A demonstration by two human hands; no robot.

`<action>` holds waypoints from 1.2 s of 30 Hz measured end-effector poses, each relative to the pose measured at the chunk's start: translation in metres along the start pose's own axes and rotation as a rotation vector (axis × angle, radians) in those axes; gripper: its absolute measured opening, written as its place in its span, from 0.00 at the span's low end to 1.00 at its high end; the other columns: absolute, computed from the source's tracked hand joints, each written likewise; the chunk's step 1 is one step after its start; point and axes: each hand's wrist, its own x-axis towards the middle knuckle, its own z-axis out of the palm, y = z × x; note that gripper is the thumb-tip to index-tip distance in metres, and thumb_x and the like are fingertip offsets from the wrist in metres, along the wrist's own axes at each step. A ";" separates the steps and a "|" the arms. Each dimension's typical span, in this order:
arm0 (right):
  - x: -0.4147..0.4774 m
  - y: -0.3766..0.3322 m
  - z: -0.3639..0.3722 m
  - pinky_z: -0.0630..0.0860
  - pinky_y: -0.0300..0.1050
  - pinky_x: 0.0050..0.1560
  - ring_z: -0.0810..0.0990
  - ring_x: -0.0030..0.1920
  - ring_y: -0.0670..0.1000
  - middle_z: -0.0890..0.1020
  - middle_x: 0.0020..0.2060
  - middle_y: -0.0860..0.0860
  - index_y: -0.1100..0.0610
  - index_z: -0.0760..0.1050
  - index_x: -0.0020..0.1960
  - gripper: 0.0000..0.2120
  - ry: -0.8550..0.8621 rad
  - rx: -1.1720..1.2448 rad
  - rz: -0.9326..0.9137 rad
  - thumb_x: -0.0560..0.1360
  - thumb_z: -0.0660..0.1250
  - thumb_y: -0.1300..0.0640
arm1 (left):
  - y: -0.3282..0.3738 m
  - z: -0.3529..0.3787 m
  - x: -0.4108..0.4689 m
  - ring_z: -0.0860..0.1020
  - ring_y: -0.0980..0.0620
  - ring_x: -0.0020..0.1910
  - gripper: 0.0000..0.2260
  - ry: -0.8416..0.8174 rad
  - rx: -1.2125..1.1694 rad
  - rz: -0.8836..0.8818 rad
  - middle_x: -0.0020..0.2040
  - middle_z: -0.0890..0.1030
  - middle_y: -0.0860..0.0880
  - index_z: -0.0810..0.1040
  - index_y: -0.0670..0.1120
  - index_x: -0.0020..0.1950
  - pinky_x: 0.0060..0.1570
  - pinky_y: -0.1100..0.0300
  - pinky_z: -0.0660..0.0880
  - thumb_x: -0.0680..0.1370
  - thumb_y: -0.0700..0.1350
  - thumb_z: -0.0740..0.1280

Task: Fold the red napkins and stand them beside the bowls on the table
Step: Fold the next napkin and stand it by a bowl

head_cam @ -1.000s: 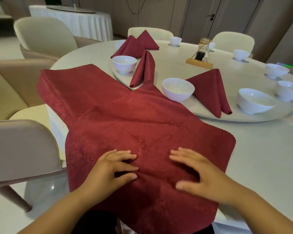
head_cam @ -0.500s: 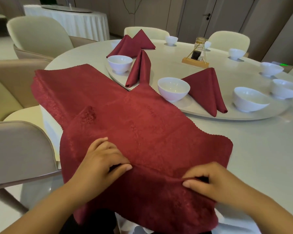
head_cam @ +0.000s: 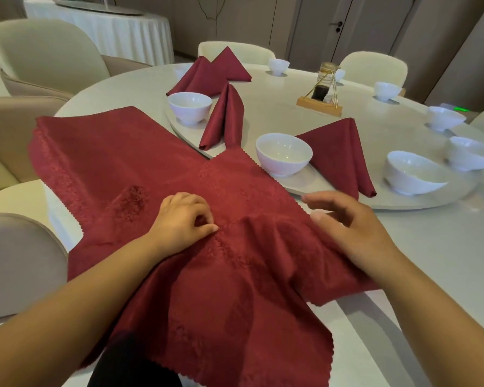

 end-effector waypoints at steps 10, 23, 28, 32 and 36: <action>-0.067 0.027 0.024 0.56 0.48 0.67 0.62 0.70 0.46 0.69 0.67 0.43 0.40 0.66 0.62 0.32 -0.513 -0.835 -0.566 0.62 0.57 0.27 | -0.004 -0.002 0.000 0.67 0.65 0.37 0.15 0.095 -0.124 0.182 0.31 0.72 0.65 0.80 0.52 0.32 0.45 0.69 0.59 0.63 0.62 0.62; -0.038 0.041 0.038 0.68 0.41 0.60 0.70 0.60 0.40 0.79 0.56 0.42 0.47 0.81 0.52 0.29 -0.285 -0.590 -0.208 0.68 0.52 0.30 | 0.043 -0.030 -0.112 0.71 0.66 0.56 0.30 -0.135 0.113 0.532 0.55 0.79 0.62 0.68 0.58 0.61 0.57 0.67 0.68 0.71 0.73 0.44; -0.033 0.040 0.039 0.62 0.34 0.65 0.67 0.60 0.34 0.75 0.59 0.41 0.50 0.80 0.54 0.17 -0.302 -0.470 -0.119 0.70 0.67 0.43 | 0.040 -0.011 -0.116 0.72 0.62 0.56 0.24 -0.132 0.163 0.516 0.54 0.81 0.59 0.73 0.58 0.58 0.54 0.65 0.66 0.66 0.64 0.57; -0.037 0.038 0.030 0.60 0.27 0.64 0.69 0.58 0.31 0.73 0.58 0.38 0.49 0.79 0.54 0.12 -0.374 -0.342 -0.029 0.70 0.72 0.53 | 0.038 -0.022 -0.112 0.75 0.62 0.52 0.15 -0.122 0.006 0.532 0.49 0.83 0.57 0.78 0.56 0.52 0.48 0.67 0.70 0.67 0.52 0.61; -0.045 0.034 0.019 0.59 0.19 0.56 0.68 0.55 0.24 0.72 0.54 0.33 0.40 0.75 0.47 0.14 -0.347 -0.249 0.032 0.70 0.72 0.58 | 0.040 -0.039 -0.108 0.77 0.63 0.47 0.15 -0.170 -0.254 0.331 0.48 0.81 0.62 0.79 0.59 0.51 0.45 0.69 0.73 0.68 0.50 0.58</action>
